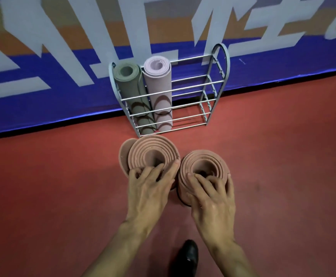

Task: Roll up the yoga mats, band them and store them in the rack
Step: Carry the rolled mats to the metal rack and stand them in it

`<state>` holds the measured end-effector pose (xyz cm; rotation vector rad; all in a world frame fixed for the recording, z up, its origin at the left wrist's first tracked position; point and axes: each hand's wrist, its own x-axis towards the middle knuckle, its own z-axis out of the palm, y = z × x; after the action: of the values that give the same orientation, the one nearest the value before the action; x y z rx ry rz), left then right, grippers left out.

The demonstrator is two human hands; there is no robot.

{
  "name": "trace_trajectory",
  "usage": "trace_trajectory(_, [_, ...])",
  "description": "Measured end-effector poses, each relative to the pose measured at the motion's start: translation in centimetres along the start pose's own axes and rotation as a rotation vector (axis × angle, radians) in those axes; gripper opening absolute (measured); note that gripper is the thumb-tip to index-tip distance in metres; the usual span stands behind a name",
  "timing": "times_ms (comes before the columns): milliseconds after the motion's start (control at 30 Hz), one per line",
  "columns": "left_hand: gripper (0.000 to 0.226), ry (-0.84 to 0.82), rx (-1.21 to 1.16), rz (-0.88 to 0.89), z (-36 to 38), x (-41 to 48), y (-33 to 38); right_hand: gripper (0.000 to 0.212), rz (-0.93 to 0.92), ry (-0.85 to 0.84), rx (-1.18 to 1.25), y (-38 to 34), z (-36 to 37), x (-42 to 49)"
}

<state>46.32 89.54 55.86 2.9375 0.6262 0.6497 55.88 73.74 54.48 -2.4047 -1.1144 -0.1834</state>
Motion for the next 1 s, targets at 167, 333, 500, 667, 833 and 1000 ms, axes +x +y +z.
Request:
trace_trajectory(167, [0.051,-0.009,-0.027,-0.026,0.5,8.2,-2.0,0.041,-0.025,0.007,-0.007,1.2,-0.8,8.8])
trace_trajectory(333, [0.049,0.005,-0.039,-0.025,-0.3,17.0,-3.4,0.04,-0.03,-0.026,-0.005,1.4,-2.8,17.9])
trace_trajectory(500, [0.045,-0.02,-0.056,-0.018,-1.5,23.9,-4.1,0.041,0.015,-0.028,-0.014,1.4,-4.6,24.4])
trace_trajectory(667, [0.046,-0.072,-0.038,-0.038,-1.8,29.7,-4.0,0.04,0.037,-0.003,-0.006,2.3,-5.6,29.6])
trace_trajectory(833, [0.049,-0.065,-0.014,-0.072,-2.1,36.0,-3.1,0.04,0.051,0.028,0.016,3.8,-7.1,35.6])
trace_trajectory(1000, [0.047,0.004,-0.004,-0.129,-3.4,42.2,-1.5,0.041,0.016,0.042,0.071,5.9,-10.1,41.8])
